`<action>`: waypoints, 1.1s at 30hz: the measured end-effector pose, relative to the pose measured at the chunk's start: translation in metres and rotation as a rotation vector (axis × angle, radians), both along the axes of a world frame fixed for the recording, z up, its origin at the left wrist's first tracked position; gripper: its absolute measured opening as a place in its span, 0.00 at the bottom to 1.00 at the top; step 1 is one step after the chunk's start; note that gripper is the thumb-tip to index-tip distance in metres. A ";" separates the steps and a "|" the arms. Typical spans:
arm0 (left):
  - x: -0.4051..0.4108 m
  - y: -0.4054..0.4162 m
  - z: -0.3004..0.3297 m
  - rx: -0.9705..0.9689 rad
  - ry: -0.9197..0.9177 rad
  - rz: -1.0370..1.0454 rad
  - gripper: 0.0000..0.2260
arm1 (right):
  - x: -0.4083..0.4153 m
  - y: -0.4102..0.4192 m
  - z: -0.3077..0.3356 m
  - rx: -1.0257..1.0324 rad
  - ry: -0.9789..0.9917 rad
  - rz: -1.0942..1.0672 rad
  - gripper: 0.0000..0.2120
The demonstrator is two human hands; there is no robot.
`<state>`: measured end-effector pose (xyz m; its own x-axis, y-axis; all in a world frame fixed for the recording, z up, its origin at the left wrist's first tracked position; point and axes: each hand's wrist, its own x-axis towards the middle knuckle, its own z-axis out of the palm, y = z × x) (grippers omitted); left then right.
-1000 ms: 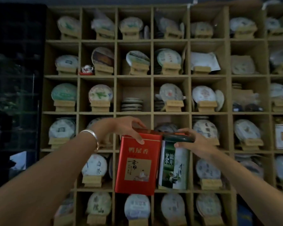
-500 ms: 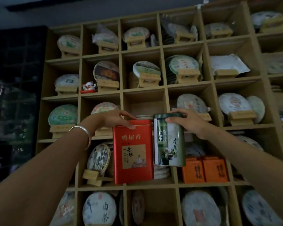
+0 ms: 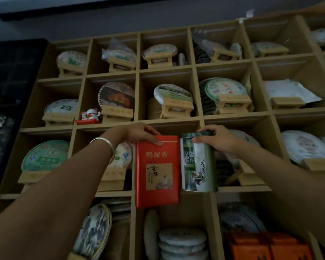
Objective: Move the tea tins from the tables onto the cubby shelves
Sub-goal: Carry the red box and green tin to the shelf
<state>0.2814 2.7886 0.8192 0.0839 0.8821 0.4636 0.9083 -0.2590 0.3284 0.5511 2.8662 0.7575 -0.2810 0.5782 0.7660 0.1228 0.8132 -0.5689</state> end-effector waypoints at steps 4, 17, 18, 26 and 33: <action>-0.003 0.023 0.020 -0.018 0.024 0.012 0.29 | -0.012 0.024 0.019 0.003 0.022 -0.124 0.17; -0.036 0.094 0.037 -0.026 0.089 0.071 0.28 | -0.035 0.075 0.026 -0.026 0.007 -0.214 0.20; -0.036 0.095 0.039 -0.041 0.103 0.077 0.26 | -0.037 0.079 0.025 -0.023 0.006 -0.204 0.20; -0.027 0.104 0.047 -0.028 0.262 0.138 0.31 | -0.039 0.085 0.018 -0.046 -0.038 -0.120 0.20; -0.012 0.103 0.048 0.020 0.577 0.267 0.21 | -0.046 0.091 0.015 -0.029 -0.043 -0.108 0.23</action>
<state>0.2692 2.8914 0.8670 0.1033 0.8988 0.4261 0.9718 0.0002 -0.2359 0.5056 2.9570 0.7726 -0.2484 0.6284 0.7371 0.2334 0.7774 -0.5841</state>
